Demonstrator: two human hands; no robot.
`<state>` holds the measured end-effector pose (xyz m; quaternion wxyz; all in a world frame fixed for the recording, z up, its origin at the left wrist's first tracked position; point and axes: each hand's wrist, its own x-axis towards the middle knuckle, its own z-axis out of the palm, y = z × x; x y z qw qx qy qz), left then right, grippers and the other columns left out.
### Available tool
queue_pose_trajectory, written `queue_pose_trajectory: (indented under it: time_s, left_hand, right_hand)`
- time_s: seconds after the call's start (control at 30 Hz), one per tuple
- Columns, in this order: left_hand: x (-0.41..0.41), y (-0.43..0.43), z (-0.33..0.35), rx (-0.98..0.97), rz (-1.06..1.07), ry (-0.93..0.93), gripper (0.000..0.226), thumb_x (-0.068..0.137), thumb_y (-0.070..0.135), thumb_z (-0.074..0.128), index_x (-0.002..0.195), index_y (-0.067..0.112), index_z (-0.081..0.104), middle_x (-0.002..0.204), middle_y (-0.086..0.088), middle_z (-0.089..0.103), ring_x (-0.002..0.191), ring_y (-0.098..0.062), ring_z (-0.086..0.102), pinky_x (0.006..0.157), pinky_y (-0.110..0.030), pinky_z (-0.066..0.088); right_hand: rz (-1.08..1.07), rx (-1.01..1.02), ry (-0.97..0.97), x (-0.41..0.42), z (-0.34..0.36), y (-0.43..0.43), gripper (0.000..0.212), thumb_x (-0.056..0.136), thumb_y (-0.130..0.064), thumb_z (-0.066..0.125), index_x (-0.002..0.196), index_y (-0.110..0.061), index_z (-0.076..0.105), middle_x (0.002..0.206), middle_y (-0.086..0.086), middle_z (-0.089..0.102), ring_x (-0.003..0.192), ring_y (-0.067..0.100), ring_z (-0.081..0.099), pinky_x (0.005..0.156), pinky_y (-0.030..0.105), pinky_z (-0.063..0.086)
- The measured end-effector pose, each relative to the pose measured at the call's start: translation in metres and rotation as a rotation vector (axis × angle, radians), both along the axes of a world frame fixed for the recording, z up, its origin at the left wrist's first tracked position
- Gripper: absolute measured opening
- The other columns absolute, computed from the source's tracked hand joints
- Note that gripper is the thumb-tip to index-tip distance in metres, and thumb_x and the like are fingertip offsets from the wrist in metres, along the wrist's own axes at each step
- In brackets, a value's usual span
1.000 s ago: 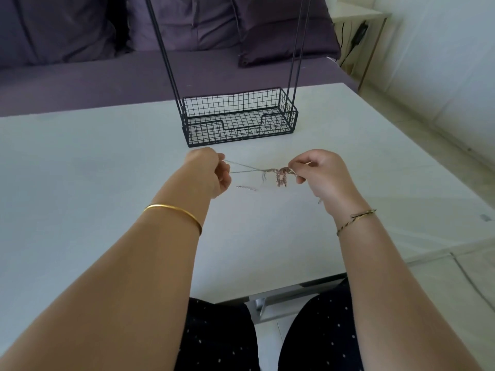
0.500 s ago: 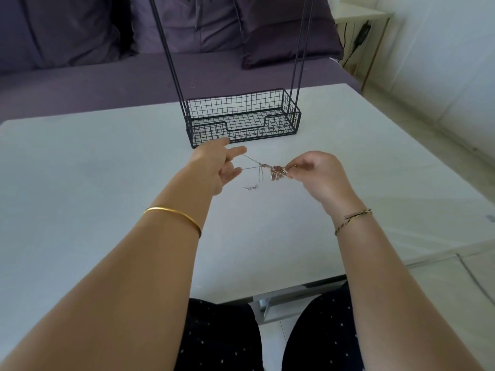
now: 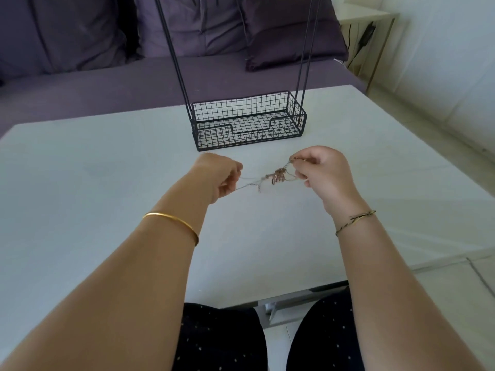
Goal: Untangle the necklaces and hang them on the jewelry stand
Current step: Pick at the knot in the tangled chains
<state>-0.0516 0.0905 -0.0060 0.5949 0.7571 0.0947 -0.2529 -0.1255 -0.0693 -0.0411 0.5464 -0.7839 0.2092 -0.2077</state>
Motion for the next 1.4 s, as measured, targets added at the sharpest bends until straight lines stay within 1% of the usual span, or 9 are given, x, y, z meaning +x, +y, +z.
queue_pose_trajectory:
  time_s: [0.1,0.27,0.33,0.47,0.73,0.9,1.17,1.27,1.4]
  left_hand:
    - [-0.002,0.0,-0.001,0.143,-0.151,-0.044,0.027,0.09,-0.009,0.044,0.098,0.002,0.067,0.077,-0.007,0.053,0.064,-0.012,0.051,0.062,-0.024,0.057]
    - [-0.011,-0.006,0.005,0.294,-0.436,-0.304,0.022,0.087,0.006,0.063,0.105,0.018,0.068,0.11,-0.001,0.061,0.105,-0.017,0.055,0.089,-0.029,0.045]
    - [-0.015,-0.01,0.007,0.189,-0.499,-0.337,0.026,0.085,0.007,0.068,0.109,0.015,0.067,0.107,-0.001,0.066,0.097,-0.01,0.06,0.082,-0.022,0.045]
    - [-0.022,-0.017,0.014,0.155,-0.522,-0.417,0.01,0.083,0.007,0.068,0.089,0.015,0.069,0.089,-0.004,0.072,0.074,-0.005,0.063,0.062,-0.016,0.043]
    - [-0.03,-0.014,0.026,0.151,-0.443,-0.142,0.013,0.092,0.012,0.058,0.081,0.016,0.061,0.081,0.001,0.067,0.074,-0.01,0.062,0.091,-0.034,0.046]
    - [-0.028,-0.015,0.026,0.138,-0.397,-0.065,0.015,0.092,0.011,0.054,0.079,0.014,0.06,0.076,0.0,0.067,0.066,-0.011,0.062,0.084,-0.031,0.047]
    - [-0.022,-0.015,0.027,0.243,-0.471,-0.15,0.017,0.091,0.005,0.057,0.078,0.015,0.064,0.078,0.002,0.065,0.063,-0.007,0.054,0.07,-0.024,0.044]
    - [-0.02,-0.014,0.025,0.267,-0.482,-0.163,0.019,0.091,0.006,0.056,0.078,0.018,0.065,0.079,0.003,0.066,0.066,-0.007,0.055,0.072,-0.025,0.044]
    - [-0.017,-0.009,0.023,0.303,-0.455,-0.171,0.014,0.09,0.011,0.059,0.082,0.015,0.069,0.092,-0.004,0.074,0.071,-0.008,0.061,0.074,-0.026,0.046]
  right_hand:
    - [0.057,0.088,0.006,-0.003,0.007,0.004,0.02,0.086,-0.004,0.06,0.076,-0.019,0.066,0.071,-0.002,0.063,0.062,0.006,0.059,0.059,0.017,0.046]
    - [0.148,0.17,-0.003,-0.007,0.018,0.01,0.014,0.089,-0.003,0.059,0.082,-0.012,0.067,0.065,0.001,0.059,0.059,0.013,0.063,0.066,0.026,0.055]
    - [0.176,0.171,-0.009,-0.008,0.023,0.013,0.016,0.089,-0.004,0.059,0.081,-0.013,0.068,0.065,0.001,0.059,0.055,0.011,0.063,0.067,0.027,0.056]
    - [0.174,0.137,-0.043,-0.012,0.03,0.015,0.018,0.089,-0.007,0.059,0.079,-0.018,0.07,0.063,-0.001,0.056,0.05,0.011,0.056,0.062,0.027,0.054]
    - [0.058,0.171,-0.067,-0.023,0.029,0.008,0.019,0.09,-0.002,0.056,0.086,-0.014,0.069,0.065,-0.001,0.056,0.051,0.006,0.052,0.06,0.023,0.051]
    - [0.102,0.506,-0.094,-0.025,0.031,0.009,0.021,0.09,0.002,0.053,0.091,-0.013,0.066,0.07,0.002,0.058,0.069,0.015,0.061,0.077,0.032,0.054]
    - [0.081,0.949,-0.146,-0.022,0.031,0.01,0.022,0.09,0.007,0.048,0.088,-0.012,0.058,0.062,0.002,0.062,0.069,0.018,0.066,0.074,0.032,0.056]
    - [0.03,0.842,-0.117,-0.018,0.03,0.012,0.023,0.09,0.008,0.046,0.086,-0.012,0.057,0.066,0.004,0.058,0.064,0.017,0.064,0.069,0.029,0.055]
    - [-0.066,0.271,-0.013,-0.015,0.02,0.013,0.026,0.085,0.007,0.051,0.082,-0.016,0.06,0.077,-0.001,0.057,0.073,0.016,0.059,0.073,0.033,0.053]
